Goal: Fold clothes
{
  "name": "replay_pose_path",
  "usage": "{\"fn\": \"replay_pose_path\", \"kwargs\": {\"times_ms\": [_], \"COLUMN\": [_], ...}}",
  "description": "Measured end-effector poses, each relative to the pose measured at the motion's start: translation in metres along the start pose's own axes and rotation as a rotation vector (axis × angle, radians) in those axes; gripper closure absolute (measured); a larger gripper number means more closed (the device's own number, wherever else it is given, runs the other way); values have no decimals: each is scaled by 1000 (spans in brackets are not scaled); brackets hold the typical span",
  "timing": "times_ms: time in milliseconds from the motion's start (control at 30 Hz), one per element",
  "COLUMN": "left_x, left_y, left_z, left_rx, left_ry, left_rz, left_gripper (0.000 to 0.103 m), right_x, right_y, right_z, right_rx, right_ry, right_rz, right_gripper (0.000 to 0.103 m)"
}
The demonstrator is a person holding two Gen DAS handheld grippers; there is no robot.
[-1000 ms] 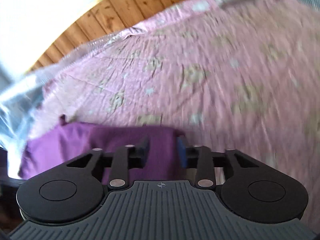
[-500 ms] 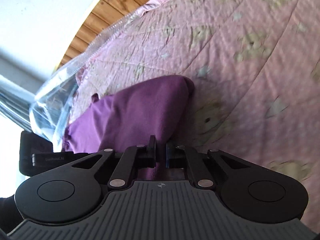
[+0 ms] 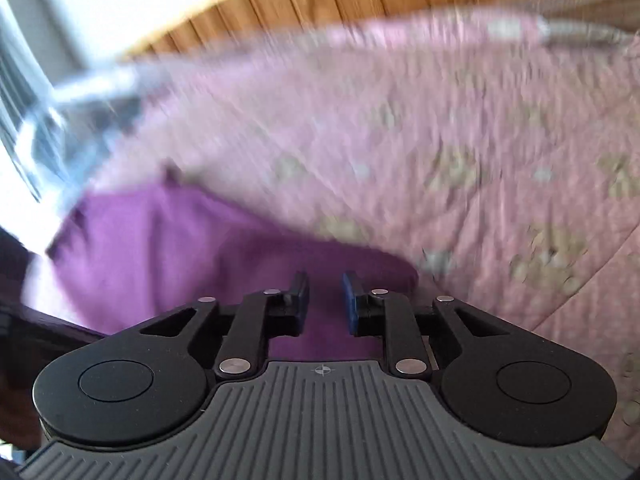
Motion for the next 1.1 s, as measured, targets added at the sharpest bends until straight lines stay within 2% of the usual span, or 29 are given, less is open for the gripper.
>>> {"fn": "replay_pose_path", "kwargs": {"times_ms": [33, 67, 133, 200, 233, 267, 333, 367, 433, 500, 533, 567, 633, 733, 800, 867, 900, 967, 1000, 1033, 1067, 1100], "left_x": [1, 1, -1, -3, -5, -8, -14, -16, -18, -21, -26, -31, -42, -64, -81, -93, -98, -104, -106, -108, -109, -110], "left_y": [-11, -22, -53, -84, -98, -113, -148, -172, -222, -275, -298, -318, -350, -366, -358, -350, -349, -361, -367, -367, -365, -362], "left_z": [2, 4, -1, -17, -29, -43, -73, -87, -118, -152, -171, -190, -229, -261, -268, -266, -263, -258, -263, -273, -287, -302], "left_rx": [-11, -22, -44, -65, -80, -104, -163, -193, -266, -356, -388, -405, -417, -406, -358, -264, -224, -86, -65, -75, -77, -78], "left_ry": [19, 39, 65, 53, 37, 17, -31, -53, -93, -129, -156, -189, -232, -185, -141, -84, -55, -33, -31, -46, -84, -124], "left_rz": [7, 20, 58, 103, 123, 140, 168, 198, 271, 355, 393, 428, 481, 490, 456, 420, 410, 453, 470, 464, 453, 441], "left_gripper": [74, 69, 64, 58, 56, 56, 56, 56, 50, 42, 39, 39, 39, 41, 50, 76, 81, 83, 83, 83, 88, 88], "right_x": [5, 12, 25, 37, 44, 50, 63, 59, 40, 24, 17, 11, 4, 2, 5, 12, 14, 17, 17, 17, 17, 18], "right_y": [0, -5, -16, -27, -33, -38, -49, -53, -72, -87, -87, -87, -73, -44, -22, -3, 5, 19, 24, 30, 35, 41], "right_z": [-3, -6, -12, -19, -22, -25, -31, -33, -44, -74, -99, -126, -199, -316, -396, -462, -485, -526, -541, -553, -564, -575], "right_rx": [11, 16, 27, 38, 43, 49, 59, 92, 171, 237, 240, 234, 166, 33, -66, -132, -143, -154, -152, -147, -142, -136], "right_ry": [-11, -19, -36, -53, -61, -69, -86, -57, -16, -82, -130, -178, -279, -440, -552, -684, -725, -792, -818, -838, -858, -877], "right_rz": [-8, -10, -13, -17, -19, -21, -25, -49, -4, 64, 87, 107, 130, 139, 134, 135, 139, 149, 153, 154, 154, 154], "right_gripper": [84, 80, 79, 71, 62, 58, 58, 58, 58, 56, 56, 55, 54, 45, 42, 39, 39, 39, 38, 32, 26, 26]}}
Point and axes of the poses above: each gripper's, at about its wrist camera, not at the fingertips, and y roughly the way its jaws point, z to its right, x to its underside, the point moved 5 cm from there along y, roughly the way its jaws point, and after that the axes turned 14 degrees about x, right-handed, at the moved point
